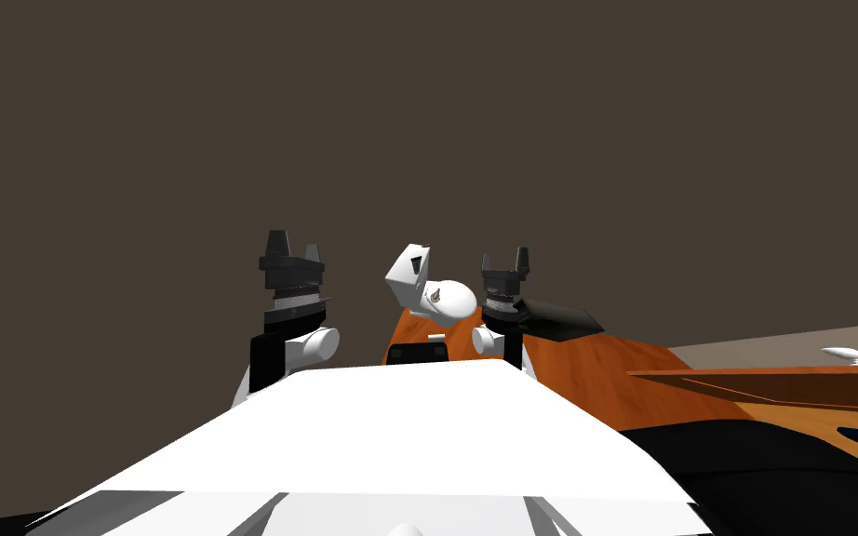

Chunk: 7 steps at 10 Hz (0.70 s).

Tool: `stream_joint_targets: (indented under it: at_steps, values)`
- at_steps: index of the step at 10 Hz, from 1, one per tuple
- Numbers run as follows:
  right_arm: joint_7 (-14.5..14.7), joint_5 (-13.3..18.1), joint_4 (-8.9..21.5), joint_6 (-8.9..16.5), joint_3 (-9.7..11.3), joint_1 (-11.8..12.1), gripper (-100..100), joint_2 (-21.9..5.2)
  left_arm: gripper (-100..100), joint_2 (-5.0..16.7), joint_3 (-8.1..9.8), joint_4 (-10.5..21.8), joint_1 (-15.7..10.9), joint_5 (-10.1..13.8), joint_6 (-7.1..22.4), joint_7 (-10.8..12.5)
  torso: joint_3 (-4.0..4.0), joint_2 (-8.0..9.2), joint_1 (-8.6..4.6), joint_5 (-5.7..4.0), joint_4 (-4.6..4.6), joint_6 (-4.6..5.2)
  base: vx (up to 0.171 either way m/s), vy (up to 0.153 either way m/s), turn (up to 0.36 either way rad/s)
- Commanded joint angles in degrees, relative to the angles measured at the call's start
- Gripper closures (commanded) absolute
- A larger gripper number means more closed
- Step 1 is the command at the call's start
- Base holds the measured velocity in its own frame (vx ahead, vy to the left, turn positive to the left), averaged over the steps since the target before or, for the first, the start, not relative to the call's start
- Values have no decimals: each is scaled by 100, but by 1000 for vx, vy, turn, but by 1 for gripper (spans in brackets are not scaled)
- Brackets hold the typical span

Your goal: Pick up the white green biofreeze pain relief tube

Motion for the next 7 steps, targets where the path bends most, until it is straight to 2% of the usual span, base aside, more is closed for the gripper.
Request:
stream_joint_targets:
  at_steps: [1, 5, 6, 7]
  values:
    - [-6, -100, 183, 118, 25, -123, -100, -153, 0, 0, 0, 0, 0, 0, 0, 0, 0, 0, 0, 0, 0, 0, -30, 16, -38]
    - [-22, -471, 820, 537, 106, -560, -100, -424, 0, 0, 0, 0, -1, 0, 0, 0, 12, 22, 9, 2, 5, 0, -67, 24, -50]
    - [-22, -471, 820, 537, 106, -560, -100, -424, 0, 0, 0, 0, -1, 0, 0, 0, 17, 30, 7, 2, 6, 0, -68, 18, -16]
    - [-26, -604, 1023, 683, 131, -710, -100, -484, 0, 0, 0, 0, -1, 0, 0, 0, 15, 25, 7, 1, 6, -1, -62, 24, -37]
